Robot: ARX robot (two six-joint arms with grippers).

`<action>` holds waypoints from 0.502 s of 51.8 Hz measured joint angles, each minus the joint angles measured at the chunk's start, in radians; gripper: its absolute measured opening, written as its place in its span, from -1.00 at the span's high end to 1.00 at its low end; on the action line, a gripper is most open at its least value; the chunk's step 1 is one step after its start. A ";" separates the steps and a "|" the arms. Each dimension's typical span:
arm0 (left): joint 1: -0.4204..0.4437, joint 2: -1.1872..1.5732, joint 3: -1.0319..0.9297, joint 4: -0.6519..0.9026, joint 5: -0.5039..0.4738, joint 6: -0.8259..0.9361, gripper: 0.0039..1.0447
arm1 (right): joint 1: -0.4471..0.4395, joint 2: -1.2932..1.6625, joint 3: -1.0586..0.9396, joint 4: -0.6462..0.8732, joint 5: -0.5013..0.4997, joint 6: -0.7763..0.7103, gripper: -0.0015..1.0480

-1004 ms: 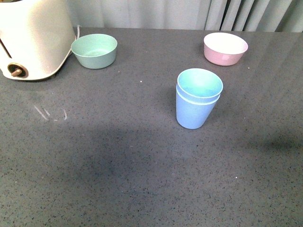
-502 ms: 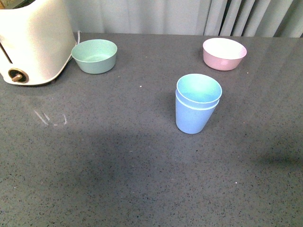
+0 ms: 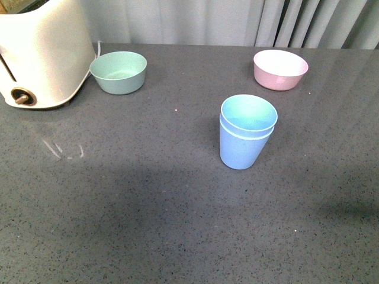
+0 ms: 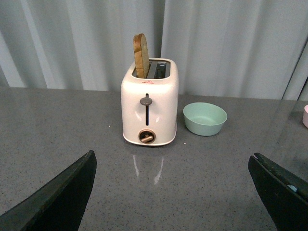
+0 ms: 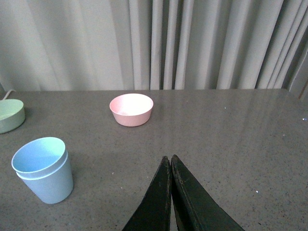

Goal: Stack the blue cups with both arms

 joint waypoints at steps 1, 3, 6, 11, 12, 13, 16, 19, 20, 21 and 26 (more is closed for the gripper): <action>0.000 0.000 0.000 0.000 0.000 0.000 -0.84 | 0.000 -0.005 0.000 -0.004 0.000 0.000 0.96; 0.000 0.000 0.000 0.000 0.000 0.000 -0.84 | 0.000 -0.014 0.000 -0.012 0.000 0.000 0.96; 0.000 0.000 0.000 0.000 0.000 0.000 -0.84 | 0.000 -0.029 0.000 -0.029 0.000 0.000 0.96; 0.000 0.000 0.000 0.000 0.000 0.000 -0.84 | 0.000 -0.058 0.000 -0.057 0.000 0.000 0.96; 0.000 0.000 0.000 0.000 0.000 0.000 -0.84 | 0.000 -0.060 0.000 -0.060 0.000 0.000 0.96; 0.000 0.000 0.000 0.000 0.000 0.000 -0.84 | 0.000 -0.063 0.000 -0.062 0.000 0.000 0.96; 0.000 0.000 0.000 0.000 0.000 0.000 -0.84 | 0.000 -0.124 0.001 -0.145 0.000 0.000 0.96; 0.000 0.000 0.000 0.000 0.000 0.000 -0.84 | 0.000 -0.210 0.001 -0.234 0.000 0.000 0.96; 0.000 0.000 0.000 0.000 0.000 0.000 -0.84 | 0.000 -0.226 0.001 -0.237 0.000 0.000 0.96; 0.000 0.000 0.000 0.000 0.000 0.000 -0.84 | 0.000 -0.233 0.001 -0.240 0.000 0.000 0.96; 0.000 0.000 0.000 0.000 0.000 0.000 -0.84 | 0.000 -0.237 0.001 -0.243 0.000 0.000 0.96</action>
